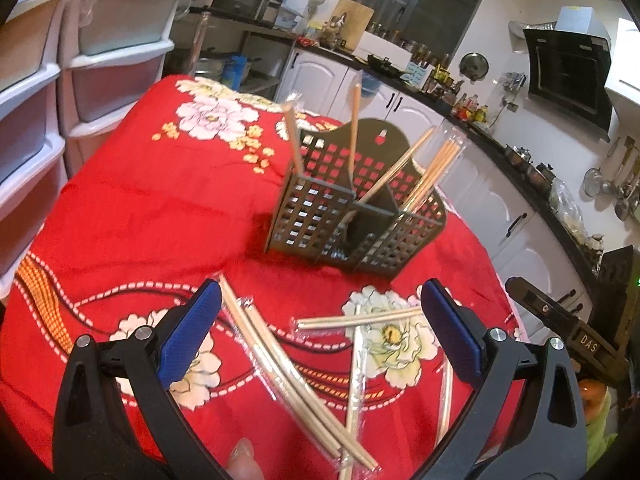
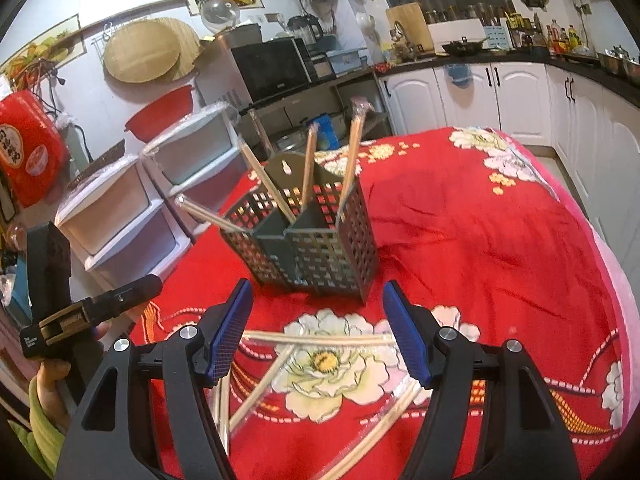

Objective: Organize utensils
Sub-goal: 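Withdraw both open grippers from the caddy toward the chopstick bundles, then close the left gripper on a wrapped chopstick while the right gripper grasps another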

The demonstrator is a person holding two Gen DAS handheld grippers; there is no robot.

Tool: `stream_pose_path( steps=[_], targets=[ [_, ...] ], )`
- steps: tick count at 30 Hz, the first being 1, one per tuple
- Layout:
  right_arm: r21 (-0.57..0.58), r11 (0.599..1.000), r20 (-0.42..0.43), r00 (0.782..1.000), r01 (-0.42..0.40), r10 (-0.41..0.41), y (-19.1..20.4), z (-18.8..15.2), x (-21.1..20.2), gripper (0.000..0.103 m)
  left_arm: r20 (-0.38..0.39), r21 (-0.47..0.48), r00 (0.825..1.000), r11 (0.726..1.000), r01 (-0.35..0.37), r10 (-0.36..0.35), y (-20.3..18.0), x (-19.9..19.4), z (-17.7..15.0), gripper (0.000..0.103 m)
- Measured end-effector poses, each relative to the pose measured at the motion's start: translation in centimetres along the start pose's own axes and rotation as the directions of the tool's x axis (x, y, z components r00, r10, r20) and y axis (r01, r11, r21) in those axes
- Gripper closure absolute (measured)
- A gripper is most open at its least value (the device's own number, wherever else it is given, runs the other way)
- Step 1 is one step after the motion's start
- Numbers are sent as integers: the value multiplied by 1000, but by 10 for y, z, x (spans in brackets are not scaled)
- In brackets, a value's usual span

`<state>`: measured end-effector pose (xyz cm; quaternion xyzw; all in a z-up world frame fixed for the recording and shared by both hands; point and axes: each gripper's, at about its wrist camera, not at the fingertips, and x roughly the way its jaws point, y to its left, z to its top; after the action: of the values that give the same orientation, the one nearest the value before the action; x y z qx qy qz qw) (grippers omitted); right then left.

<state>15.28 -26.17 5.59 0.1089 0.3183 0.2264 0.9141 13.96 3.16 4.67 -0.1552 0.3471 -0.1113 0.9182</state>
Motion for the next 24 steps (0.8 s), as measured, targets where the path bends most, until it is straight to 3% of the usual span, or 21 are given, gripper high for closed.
stream_pose_path(
  steps=[18,24],
  targets=[
    [-26,999,-129,992,-23,19,12,-44,22,38,-67,-78,995,994,-76,71,35,16,-30,12],
    [-55,998,-196,980,-37,26,28,-57,43,38,-108,-113,990,988,-107,95,54,29,-30,31]
  ],
)
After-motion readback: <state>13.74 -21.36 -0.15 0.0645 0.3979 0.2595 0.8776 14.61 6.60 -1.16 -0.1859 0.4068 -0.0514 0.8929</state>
